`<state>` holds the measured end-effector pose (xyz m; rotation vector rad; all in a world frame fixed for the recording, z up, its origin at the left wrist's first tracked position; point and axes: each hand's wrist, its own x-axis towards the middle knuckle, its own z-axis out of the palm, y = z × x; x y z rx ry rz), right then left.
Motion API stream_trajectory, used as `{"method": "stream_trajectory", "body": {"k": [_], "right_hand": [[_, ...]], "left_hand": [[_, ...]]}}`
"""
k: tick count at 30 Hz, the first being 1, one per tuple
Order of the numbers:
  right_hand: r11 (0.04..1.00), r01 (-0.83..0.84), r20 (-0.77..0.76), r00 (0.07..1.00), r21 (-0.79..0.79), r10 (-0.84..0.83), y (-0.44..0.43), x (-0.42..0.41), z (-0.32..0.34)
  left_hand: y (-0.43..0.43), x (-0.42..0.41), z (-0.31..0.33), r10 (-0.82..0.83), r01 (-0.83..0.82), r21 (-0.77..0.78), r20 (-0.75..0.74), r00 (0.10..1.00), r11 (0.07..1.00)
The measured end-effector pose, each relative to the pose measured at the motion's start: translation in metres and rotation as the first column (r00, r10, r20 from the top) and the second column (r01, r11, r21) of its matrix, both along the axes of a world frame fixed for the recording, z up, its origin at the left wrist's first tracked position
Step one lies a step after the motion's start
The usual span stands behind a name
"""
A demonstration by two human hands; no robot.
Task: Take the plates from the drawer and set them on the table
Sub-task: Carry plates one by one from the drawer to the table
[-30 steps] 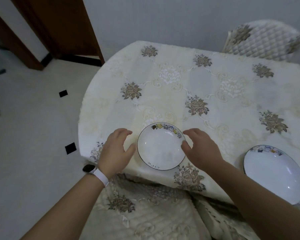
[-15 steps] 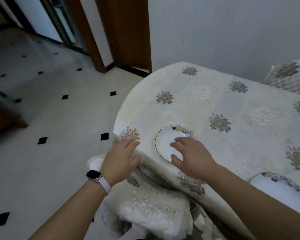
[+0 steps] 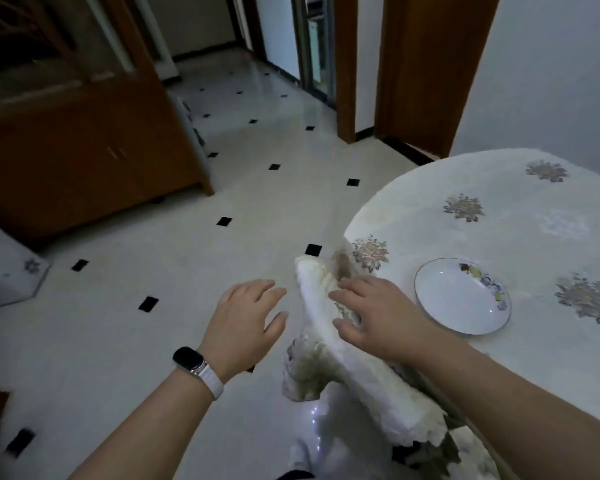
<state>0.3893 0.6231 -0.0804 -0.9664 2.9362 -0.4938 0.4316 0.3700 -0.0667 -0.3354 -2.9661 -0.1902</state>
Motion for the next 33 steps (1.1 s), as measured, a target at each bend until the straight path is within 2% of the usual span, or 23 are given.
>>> {"method": "stream_trajectory", "body": {"k": [8, 14, 25, 33], "right_hand": [[0.966, -0.258, -0.006, 0.966, 0.034, 0.258, -0.126, 0.011, 0.012], [0.927, -0.373, -0.005, 0.928, 0.037, 0.373, -0.251, 0.03, 0.006], [0.8, -0.593, -0.048, 0.8, 0.085, 0.598, -0.498, 0.096, 0.021], [0.656, -0.75, -0.085, 0.65, 0.086, 0.755, -0.628, 0.146, 0.03]], "left_hand": [[-0.103, 0.069, -0.006, 0.221, -0.221, 0.021, -0.018, 0.975, 0.975], [-0.203, 0.129, -0.017, 0.404, -0.4, 0.107, -0.011, 0.915, 0.91], [-0.41, 0.24, -0.019, 0.678, -0.665, 0.17, -0.036, 0.734, 0.728], [-0.482, 0.327, -0.002, 0.827, -0.801, 0.208, -0.134, 0.545, 0.562]]}}
